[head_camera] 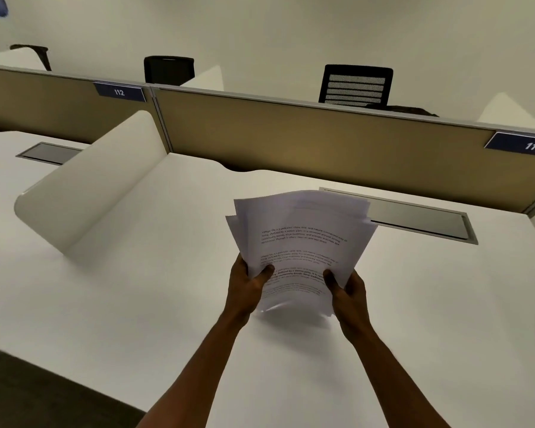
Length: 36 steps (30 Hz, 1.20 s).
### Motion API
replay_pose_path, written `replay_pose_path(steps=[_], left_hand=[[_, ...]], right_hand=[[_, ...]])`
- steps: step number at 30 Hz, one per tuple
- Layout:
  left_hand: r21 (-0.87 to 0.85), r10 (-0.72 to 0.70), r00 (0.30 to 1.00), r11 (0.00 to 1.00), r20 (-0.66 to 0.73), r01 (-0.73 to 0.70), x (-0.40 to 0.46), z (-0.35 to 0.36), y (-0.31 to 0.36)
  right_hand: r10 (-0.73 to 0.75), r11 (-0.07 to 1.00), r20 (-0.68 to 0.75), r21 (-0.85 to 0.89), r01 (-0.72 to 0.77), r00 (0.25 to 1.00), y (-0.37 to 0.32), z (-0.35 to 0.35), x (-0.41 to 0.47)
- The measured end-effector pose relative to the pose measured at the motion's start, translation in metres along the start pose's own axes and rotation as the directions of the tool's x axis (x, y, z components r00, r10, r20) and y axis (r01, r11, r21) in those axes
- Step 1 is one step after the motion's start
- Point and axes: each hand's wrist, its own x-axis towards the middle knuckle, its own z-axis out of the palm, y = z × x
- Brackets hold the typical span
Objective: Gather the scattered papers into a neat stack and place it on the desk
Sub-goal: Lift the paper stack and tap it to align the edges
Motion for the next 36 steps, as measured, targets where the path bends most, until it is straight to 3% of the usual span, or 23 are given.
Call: replay_pose_path(steps=[5,11,17,36], left_hand=[[0.008,0.069,0.996,0.998,-0.054,-0.069,-0.001,-0.008,0.002],[0.119,0.088,0.995,0.989,-0.050,-0.082,0.005,0.004,0.007],[0.144,0.142,0.988,0.981,-0.068,-0.131,0.005,-0.003,0.014],[0.096,0.084,0.995,0.992,-0.062,-0.077,0.004,0.002,0.003]], right_hand=[[-0.092,0.986,0.016,-0.137,0.093,0.996,-0.002,-0.008,-0.003],[-0.040,0.995,-0.058,-0.091,0.035,0.997,0.001,0.006,0.000],[-0.115,0.990,-0.067,-0.096,0.108,0.991,-0.006,0.000,-0.002],[-0.055,0.998,-0.101,-0.049,0.050,0.993,0.006,0.007,-0.003]])
